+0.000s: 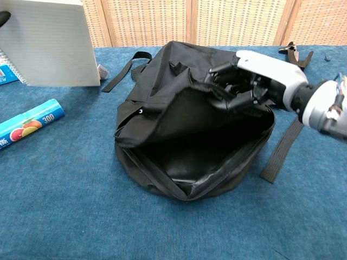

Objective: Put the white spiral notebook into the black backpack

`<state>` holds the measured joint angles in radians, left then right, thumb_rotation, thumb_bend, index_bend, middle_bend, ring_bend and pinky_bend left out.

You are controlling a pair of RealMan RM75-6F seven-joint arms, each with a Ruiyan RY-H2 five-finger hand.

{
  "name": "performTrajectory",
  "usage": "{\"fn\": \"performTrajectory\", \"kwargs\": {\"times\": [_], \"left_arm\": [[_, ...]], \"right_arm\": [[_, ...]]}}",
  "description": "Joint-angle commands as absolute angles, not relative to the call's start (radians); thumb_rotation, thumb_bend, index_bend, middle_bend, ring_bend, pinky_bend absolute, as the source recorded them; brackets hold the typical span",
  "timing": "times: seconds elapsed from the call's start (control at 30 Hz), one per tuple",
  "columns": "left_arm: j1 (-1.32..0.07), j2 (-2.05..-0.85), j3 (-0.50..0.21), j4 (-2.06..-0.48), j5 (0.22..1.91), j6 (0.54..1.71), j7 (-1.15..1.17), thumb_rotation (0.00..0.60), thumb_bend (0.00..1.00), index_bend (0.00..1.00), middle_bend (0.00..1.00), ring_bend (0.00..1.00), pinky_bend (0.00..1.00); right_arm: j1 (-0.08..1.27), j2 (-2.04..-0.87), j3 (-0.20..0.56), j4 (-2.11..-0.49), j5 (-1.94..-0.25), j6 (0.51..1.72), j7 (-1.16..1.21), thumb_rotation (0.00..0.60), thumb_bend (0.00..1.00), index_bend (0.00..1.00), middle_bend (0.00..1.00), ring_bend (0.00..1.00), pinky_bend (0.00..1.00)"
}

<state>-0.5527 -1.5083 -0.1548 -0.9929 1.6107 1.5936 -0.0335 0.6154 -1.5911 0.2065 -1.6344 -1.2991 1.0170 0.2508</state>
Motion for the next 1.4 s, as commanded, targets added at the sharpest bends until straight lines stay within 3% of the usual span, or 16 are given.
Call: {"fn": "performTrajectory", "kwargs": {"times": [0.03,0.43,0.93,1.4], "left_arm": [[-0.543,-1.497,-0.153,-0.997,1.627,1.628,-0.062,0.600,0.45,0.74,0.53,0.57,0.69],[-0.514,-1.429,-0.127,-1.081,1.726,1.769,-0.165,0.600,0.45,0.74,0.53,0.57,0.69],[-0.440,-1.362,-0.054,-1.106,1.859,1.960,-0.327,0.600,0.45,0.74,0.53,0.57,0.69],[-0.449,-1.382,-0.030,-1.164,1.954,2.012,-0.389,0.600,0.45,0.75,0.53,0.57,0.69]], "right_arm": [[0.630,-1.579,0.271,-1.688,-1.184,0.987,0.213,0.600,0.50,0.60,0.55,0.40,0.52],[0.653,-1.542,0.366,-1.709,-0.983,0.976,0.157,0.600,0.50,0.61,0.55,0.40,0.52],[0.677,-1.541,0.388,-1.665,-0.885,0.960,0.131,0.600,0.50,0.61,0.55,0.40,0.52],[0.690,-1.518,0.415,-1.673,-0.801,0.944,0.119,0.600,0.50,0.61,0.55,0.40,0.52]]}}
